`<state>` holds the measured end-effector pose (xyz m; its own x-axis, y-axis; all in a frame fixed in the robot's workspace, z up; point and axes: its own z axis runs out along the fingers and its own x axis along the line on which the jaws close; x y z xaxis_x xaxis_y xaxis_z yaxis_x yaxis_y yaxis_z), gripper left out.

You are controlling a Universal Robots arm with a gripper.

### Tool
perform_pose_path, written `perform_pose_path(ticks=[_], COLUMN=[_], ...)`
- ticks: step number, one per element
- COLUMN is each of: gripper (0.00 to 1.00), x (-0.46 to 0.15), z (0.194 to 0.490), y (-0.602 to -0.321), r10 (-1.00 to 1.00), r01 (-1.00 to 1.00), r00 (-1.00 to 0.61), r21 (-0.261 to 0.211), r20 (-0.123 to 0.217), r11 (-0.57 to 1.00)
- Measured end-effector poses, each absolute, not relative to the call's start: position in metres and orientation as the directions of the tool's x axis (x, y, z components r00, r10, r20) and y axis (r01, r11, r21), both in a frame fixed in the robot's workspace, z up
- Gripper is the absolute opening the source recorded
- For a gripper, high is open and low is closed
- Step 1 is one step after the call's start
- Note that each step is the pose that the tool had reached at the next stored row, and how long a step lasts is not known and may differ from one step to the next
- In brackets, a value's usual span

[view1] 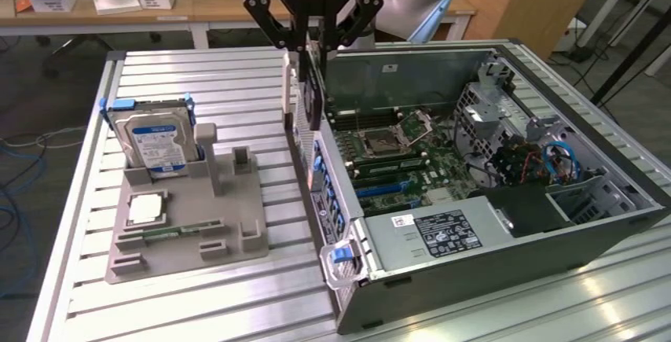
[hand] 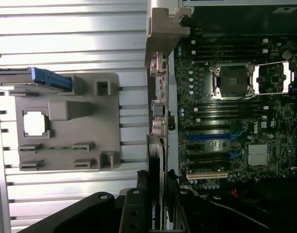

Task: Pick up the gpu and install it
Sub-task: 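Pick up the gpu and move the gpu toward the slot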

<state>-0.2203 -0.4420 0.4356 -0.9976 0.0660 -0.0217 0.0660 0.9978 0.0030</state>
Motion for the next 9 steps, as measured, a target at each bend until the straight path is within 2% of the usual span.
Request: perform_pose_path(ticks=[9], gripper=[0.26], x=[-0.209], z=[0.435], y=[-0.442], r10=[0.066], r01=[0.066], r00=[-0.998], r21=[0.003], r20=[-0.022], r11=[0.998])
